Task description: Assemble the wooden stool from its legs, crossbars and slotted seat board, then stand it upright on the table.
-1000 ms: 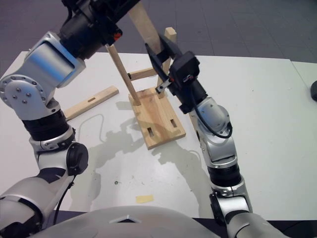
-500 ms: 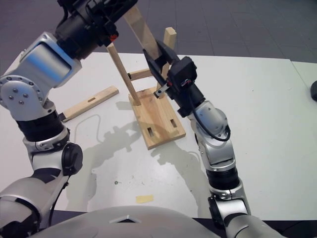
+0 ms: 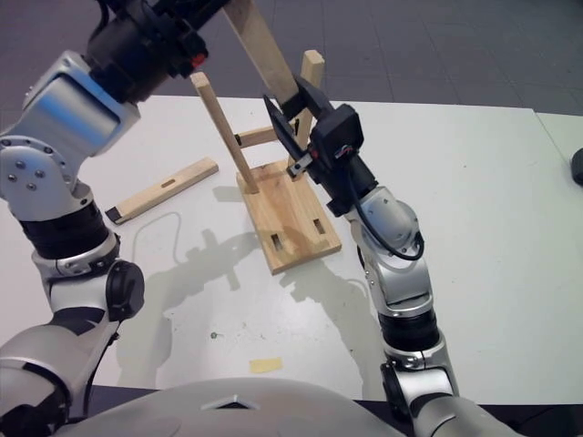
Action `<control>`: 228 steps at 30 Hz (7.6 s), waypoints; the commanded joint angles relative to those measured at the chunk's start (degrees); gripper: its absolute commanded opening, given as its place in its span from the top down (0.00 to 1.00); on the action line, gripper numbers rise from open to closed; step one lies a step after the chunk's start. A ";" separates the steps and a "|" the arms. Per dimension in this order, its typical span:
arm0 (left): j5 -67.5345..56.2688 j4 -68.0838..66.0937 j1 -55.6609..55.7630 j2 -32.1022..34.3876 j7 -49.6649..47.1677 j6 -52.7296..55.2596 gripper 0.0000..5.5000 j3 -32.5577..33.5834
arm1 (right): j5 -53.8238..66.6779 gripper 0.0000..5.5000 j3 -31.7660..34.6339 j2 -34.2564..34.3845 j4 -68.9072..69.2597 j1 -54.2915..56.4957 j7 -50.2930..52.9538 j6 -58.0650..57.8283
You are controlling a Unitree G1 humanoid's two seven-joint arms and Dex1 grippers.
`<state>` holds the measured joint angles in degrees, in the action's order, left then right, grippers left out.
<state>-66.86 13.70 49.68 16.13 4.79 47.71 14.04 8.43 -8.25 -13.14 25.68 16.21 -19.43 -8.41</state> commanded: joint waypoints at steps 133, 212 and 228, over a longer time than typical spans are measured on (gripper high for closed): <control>49.07 -33.55 -39.58 4.94 26.37 -42.18 0.93 -7.41 | 0.79 0.02 7.68 0.34 -2.54 -4.58 3.27 -3.52; 37.62 -11.88 -43.13 20.97 33.66 -5.00 0.02 -2.52 | -1.81 0.02 4.31 4.11 0.67 -11.95 7.59 -1.87; 52.77 -23.53 -39.47 25.24 38.50 -11.03 0.28 -17.12 | -3.03 0.02 3.94 5.63 -0.51 -12.10 9.16 -0.51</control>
<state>-15.68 -8.37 11.63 40.06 41.34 34.62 -0.84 5.81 -4.06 -8.15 25.32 4.40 -10.87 -9.14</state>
